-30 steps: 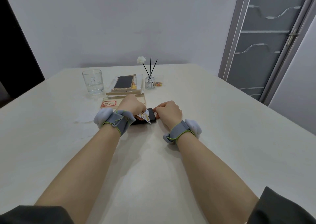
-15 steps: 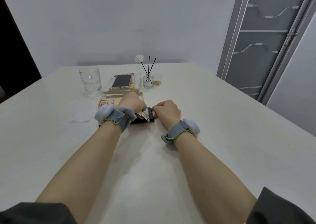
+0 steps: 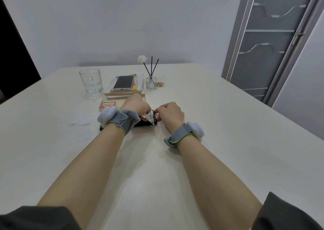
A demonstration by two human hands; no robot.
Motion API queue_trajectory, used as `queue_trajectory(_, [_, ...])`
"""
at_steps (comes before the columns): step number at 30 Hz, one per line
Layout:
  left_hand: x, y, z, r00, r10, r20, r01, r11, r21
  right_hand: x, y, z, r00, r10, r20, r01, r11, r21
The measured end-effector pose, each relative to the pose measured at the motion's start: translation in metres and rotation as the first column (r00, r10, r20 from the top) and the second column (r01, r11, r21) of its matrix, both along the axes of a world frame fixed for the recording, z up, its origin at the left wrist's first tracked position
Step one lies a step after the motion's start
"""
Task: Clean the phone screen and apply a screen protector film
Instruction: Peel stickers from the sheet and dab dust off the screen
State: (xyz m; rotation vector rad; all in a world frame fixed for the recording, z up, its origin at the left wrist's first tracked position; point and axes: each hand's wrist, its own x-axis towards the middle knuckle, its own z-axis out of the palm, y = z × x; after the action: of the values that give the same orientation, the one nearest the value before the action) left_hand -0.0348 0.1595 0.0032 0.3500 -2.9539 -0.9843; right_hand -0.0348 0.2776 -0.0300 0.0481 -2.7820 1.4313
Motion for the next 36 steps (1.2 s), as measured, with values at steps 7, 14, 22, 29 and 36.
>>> queue_trajectory(7, [0.002, -0.008, 0.005, 0.999, 0.051, -0.020, -0.047, 0.985, 0.164, 0.000, 0.001, -0.001, 1.000, 0.003, -0.006, -0.003, 0.998, -0.056])
queue_trajectory(14, [0.011, -0.015, 0.010, 0.997, 0.026, 0.067, -0.032, 0.994, 0.100, -0.001, 0.001, -0.002, 1.000, 0.012, -0.008, -0.012, 0.999, -0.031])
queue_trajectory(22, [0.008, -0.015, 0.005, 0.998, 0.022, 0.063, -0.028, 0.994, 0.105, -0.001, 0.000, -0.002, 1.000, -0.006, -0.016, 0.006, 1.000, -0.004])
queue_trajectory(29, [0.005, -0.012, 0.002, 0.999, 0.041, 0.003, -0.041, 0.990, 0.135, -0.002, 0.000, -0.002, 1.000, -0.001, -0.028, 0.001, 1.000, 0.006])
queue_trajectory(36, [0.001, -0.008, -0.001, 1.000, 0.020, 0.020, -0.023, 0.991, 0.130, -0.003, 0.000, -0.003, 1.000, 0.002, -0.021, -0.001, 1.000, 0.018])
